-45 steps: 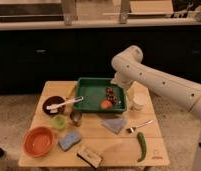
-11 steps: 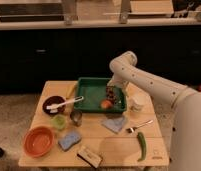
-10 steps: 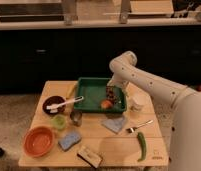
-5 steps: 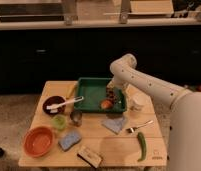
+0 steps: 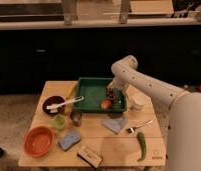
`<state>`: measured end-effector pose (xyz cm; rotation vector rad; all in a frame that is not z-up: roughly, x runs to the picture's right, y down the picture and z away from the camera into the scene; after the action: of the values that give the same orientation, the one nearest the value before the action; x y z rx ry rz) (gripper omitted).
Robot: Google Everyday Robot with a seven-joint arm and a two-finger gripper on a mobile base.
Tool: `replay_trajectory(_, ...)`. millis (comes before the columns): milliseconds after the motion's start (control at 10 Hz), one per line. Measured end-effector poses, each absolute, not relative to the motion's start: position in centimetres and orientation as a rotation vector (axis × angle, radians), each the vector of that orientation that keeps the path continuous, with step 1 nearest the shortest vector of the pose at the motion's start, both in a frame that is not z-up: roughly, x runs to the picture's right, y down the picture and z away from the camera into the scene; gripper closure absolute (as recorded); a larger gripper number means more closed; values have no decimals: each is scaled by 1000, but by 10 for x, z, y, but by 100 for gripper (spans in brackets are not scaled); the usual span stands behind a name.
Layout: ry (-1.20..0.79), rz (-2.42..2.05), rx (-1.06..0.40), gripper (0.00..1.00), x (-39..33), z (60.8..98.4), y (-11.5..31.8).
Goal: Place grapes in table surface
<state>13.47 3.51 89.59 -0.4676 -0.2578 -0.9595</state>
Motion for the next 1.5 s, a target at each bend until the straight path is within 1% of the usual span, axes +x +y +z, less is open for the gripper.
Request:
replay_trajectory(700, -304, -960, -457, 20, 136, 907, 45)
replay_trajectory(1100, -345, -1001, -402, 20, 132, 897, 31)
replay_trajectory(1500, -368, -1059, -381, 20, 113, 898, 22)
